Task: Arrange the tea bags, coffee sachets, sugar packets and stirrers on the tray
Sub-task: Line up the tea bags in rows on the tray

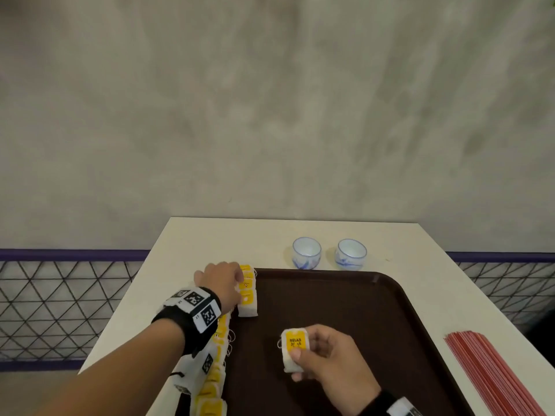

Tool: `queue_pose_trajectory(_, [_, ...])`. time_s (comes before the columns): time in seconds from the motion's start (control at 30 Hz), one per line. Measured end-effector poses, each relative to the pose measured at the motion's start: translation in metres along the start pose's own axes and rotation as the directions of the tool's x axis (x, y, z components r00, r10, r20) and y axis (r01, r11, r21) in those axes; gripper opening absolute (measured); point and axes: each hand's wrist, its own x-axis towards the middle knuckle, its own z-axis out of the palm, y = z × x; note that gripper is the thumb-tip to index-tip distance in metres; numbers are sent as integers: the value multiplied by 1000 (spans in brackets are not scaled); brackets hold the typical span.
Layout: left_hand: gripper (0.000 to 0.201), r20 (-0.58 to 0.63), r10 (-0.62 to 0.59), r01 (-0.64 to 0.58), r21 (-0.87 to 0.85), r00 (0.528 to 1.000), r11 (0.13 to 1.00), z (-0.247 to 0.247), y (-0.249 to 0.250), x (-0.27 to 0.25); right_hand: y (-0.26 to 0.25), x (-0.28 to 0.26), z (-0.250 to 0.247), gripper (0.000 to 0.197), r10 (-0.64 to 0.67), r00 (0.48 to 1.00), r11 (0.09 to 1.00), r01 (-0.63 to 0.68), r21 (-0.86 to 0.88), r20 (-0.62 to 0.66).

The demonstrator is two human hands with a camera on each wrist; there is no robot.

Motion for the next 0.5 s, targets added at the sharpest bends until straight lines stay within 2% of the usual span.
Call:
queue_pose_trajectory(0.1, [37, -49, 12, -14, -26, 999, 1000, -16, -8, -5, 2, 31, 13, 10, -1, 1000, 998, 0, -64, -14])
queue_pose_trajectory(0.17, [34, -62, 12, -18, -83, 998, 996, -32, -16, -12, 2, 54, 23, 11, -3, 1000, 995, 2, -102, -18])
queue_pose_trajectory(0.3, [29, -74, 56, -67, -169, 996, 983, -63, -42, -38, -1, 93, 44, 20, -51, 993, 965, 21, -262, -107])
queue_pose_trajectory(0.5, [27, -117, 87, -109, -198, 989, 974, -85, -69, -87, -2, 117, 64, 31, -35, 989, 926, -22, -376, -145])
